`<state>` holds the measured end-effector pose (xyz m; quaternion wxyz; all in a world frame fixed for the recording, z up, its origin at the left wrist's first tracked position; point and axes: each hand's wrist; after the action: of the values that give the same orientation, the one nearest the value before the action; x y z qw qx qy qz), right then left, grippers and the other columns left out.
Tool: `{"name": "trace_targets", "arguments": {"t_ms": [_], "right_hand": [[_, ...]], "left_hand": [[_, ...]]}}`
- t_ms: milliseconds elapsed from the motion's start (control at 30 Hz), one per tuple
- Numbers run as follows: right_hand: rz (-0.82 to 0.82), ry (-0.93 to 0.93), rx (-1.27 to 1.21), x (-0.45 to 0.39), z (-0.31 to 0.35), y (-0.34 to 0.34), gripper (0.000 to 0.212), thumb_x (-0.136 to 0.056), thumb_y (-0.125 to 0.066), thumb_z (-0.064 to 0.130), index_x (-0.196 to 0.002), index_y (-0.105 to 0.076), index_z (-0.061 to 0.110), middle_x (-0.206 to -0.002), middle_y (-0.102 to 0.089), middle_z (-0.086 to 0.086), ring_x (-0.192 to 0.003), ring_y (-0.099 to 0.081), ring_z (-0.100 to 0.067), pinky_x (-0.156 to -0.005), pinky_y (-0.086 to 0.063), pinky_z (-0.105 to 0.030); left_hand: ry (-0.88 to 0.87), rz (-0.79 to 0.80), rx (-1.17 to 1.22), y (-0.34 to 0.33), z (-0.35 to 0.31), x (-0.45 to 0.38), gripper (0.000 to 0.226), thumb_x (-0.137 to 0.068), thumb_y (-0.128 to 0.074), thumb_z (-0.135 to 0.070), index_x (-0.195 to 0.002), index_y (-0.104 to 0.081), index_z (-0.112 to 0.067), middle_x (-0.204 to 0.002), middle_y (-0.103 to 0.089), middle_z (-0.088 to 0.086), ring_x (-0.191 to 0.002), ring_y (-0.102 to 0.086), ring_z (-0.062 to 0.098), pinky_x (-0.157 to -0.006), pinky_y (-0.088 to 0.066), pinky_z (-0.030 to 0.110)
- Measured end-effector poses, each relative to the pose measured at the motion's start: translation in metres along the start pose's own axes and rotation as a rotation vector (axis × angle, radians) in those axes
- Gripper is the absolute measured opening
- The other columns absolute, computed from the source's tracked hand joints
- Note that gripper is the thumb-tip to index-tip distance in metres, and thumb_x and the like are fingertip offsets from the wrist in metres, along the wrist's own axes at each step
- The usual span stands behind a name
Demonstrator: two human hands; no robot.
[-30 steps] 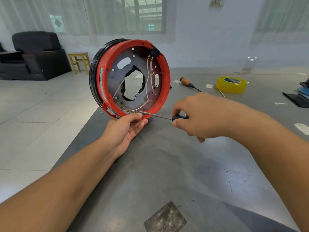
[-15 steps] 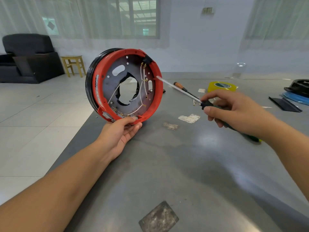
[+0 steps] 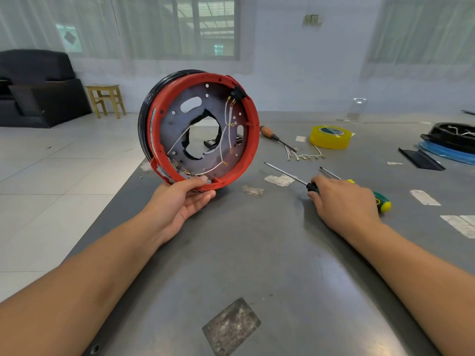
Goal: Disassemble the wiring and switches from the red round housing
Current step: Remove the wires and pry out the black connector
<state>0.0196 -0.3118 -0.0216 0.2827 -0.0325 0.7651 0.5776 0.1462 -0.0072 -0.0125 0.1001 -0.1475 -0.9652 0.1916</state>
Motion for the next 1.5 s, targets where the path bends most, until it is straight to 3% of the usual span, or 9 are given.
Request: {"name": "trace_targets", "arguments": {"t_ms": [200,367,567,767,1000,1200,1267,1367,1500], "right_hand": [[0.011,-0.011,-0.021,-0.002,-0.003,-0.004,0.025,-0.101,-0.048,0.047,-0.096,-0.062,0.028,-0.096,-0.069,0.004,-0.093,-0.065,-0.023,-0.053,-0.04,-0.03],[-0.04,0.021,0.07,0.001,0.002,0.005,0.05,-0.099,-0.047,0.055,-0.137,-0.056,0.023,-0.129,-0.065,-0.001,-0.121,-0.056,-0.027,-0.094,-0.044,-0.041],[-0.233,0.128,-0.511,0.016,0.051,0.018,0.088,-0.093,-0.047,0.066,-0.162,-0.017,0.021,-0.166,-0.024,-0.008,-0.148,-0.034,-0.028,-0.111,-0.04,-0.046],[-0.283,0.227,-0.654,0.009,0.07,0.022,0.069,-0.083,-0.069,0.065,-0.141,-0.048,0.034,-0.17,0.011,-0.003,-0.158,-0.009,-0.024,-0.112,-0.045,-0.048],[-0.245,0.2,-0.804,0.013,0.061,0.023,0.044,-0.081,-0.07,0.065,-0.109,-0.058,0.033,-0.17,-0.002,0.002,-0.143,-0.043,-0.018,-0.101,-0.051,-0.037],[-0.172,0.204,-0.849,0.017,0.051,0.021,0.049,-0.078,-0.064,0.077,-0.112,-0.059,0.041,-0.166,-0.013,0.01,-0.132,-0.017,0.027,-0.107,-0.035,-0.028],[-0.107,0.213,-0.877,0.017,0.05,0.021,0.053,-0.076,-0.062,0.081,-0.114,-0.059,0.044,-0.165,-0.015,0.013,-0.136,-0.027,0.017,-0.11,-0.043,-0.036],[-0.002,0.222,-0.924,0.016,0.05,0.02,0.051,-0.077,-0.063,0.081,-0.115,-0.058,0.048,-0.163,-0.018,0.018,-0.141,-0.041,-0.012,-0.106,-0.051,-0.047],[0.07,0.28,-0.993,0.014,0.045,0.019,0.048,-0.078,-0.064,0.08,-0.116,-0.058,0.051,-0.158,-0.024,0.025,-0.139,-0.042,-0.003,-0.104,-0.054,-0.037]], "left_hand": [[-0.009,0.034,-0.056,-0.006,0.0,0.008,0.017,-0.092,-0.078,-0.009,-0.106,-0.077,0.0,-0.102,-0.08,0.02,-0.086,-0.081,0.027,-0.064,-0.062,0.023],[0.063,0.098,-0.005,-0.017,0.006,0.014,0.01,-0.09,-0.078,-0.009,-0.084,-0.085,-0.006,-0.102,-0.08,0.022,-0.087,-0.081,0.029,-0.063,-0.062,0.024],[0.183,0.162,0.002,-0.021,0.004,0.019,0.017,-0.07,-0.085,-0.017,-0.084,-0.085,-0.008,-0.096,-0.079,0.022,-0.087,-0.081,0.027,-0.061,-0.062,0.023],[0.301,0.224,-0.066,-0.021,-0.003,0.022,0.034,-0.068,-0.087,-0.028,-0.091,-0.083,-0.002,-0.1,-0.077,0.027,-0.078,-0.08,0.025,-0.056,-0.062,0.024],[0.395,0.25,-0.399,-0.009,-0.018,0.024,0.095,-0.064,-0.079,-0.078,-0.112,-0.067,0.003,-0.102,-0.077,0.029,-0.072,-0.079,0.024,-0.051,-0.06,0.024],[-0.257,-0.218,-1.117,0.006,-0.029,0.011,0.099,-0.08,-0.022,-0.1,-0.08,-0.069,-0.014,-0.064,-0.074,0.003,-0.053,-0.067,0.019,-0.057,-0.047,0.03],[-0.568,-0.403,-1.218,0.019,-0.03,0.004,0.079,-0.087,-0.025,-0.093,-0.08,-0.06,-0.023,-0.072,-0.066,-0.004,-0.067,-0.061,0.016,-0.061,-0.041,0.034],[-0.843,-0.264,-1.182,0.028,-0.028,-0.003,0.047,-0.096,-0.044,-0.07,-0.099,-0.065,-0.028,-0.097,-0.064,-0.006,-0.09,-0.057,0.014,-0.077,-0.043,0.034],[-0.932,0.031,-1.2,0.037,-0.027,-0.002,0.04,-0.101,-0.05,-0.044,-0.097,-0.081,-0.019,-0.13,-0.064,-0.007,-0.122,-0.046,-0.003,-0.103,-0.028,0.006]]}}
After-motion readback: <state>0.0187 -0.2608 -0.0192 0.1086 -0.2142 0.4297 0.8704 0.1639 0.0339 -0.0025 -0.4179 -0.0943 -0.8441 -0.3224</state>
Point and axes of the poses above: each hand's wrist, its own x-axis away from the middle knuckle, its own y-axis out of the back of the hand, z = x × y
